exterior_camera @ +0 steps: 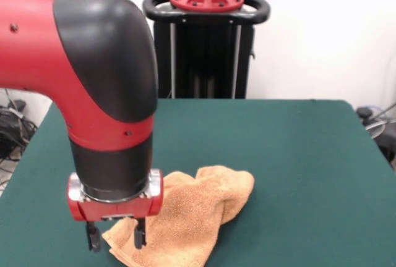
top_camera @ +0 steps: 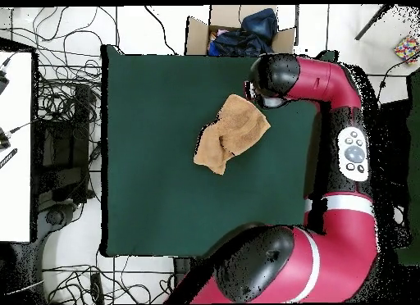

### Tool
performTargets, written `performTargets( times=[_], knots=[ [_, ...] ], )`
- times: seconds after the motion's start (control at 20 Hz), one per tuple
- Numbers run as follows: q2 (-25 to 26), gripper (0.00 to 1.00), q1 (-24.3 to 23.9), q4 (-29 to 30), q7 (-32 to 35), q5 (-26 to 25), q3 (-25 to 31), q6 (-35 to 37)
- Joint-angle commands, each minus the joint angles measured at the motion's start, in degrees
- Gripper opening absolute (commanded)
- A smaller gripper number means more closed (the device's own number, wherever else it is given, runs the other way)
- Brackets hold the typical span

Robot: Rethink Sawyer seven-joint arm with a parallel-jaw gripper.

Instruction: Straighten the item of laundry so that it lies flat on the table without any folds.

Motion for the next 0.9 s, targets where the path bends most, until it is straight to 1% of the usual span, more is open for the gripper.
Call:
performTargets(
  times=[0.05, 0.2, 0.4, 0.5, 0.7, 0.9],
  knots=[
    [5.87, 1.00, 3.01, 0.68, -2.57, -3.14, 0.71, -3.37],
    [7.01, 1.00, 3.48, 0.18, -2.40, -3.84, 0.52, -5.07],
    [7.37, 1.00, 3.84, -0.81, -1.63, -3.31, 0.37, -3.84],
    [6.64, 1.00, 3.85, -0.19, -1.29, -2.69, 0.35, -3.55],
    [4.25, 1.00, 3.72, 3.42, -0.07, -1.98, -0.35, -4.20],
    [1.03, 1.00, 3.18, 10.62, 1.27, -1.84, -0.99, -7.67]
  ],
)
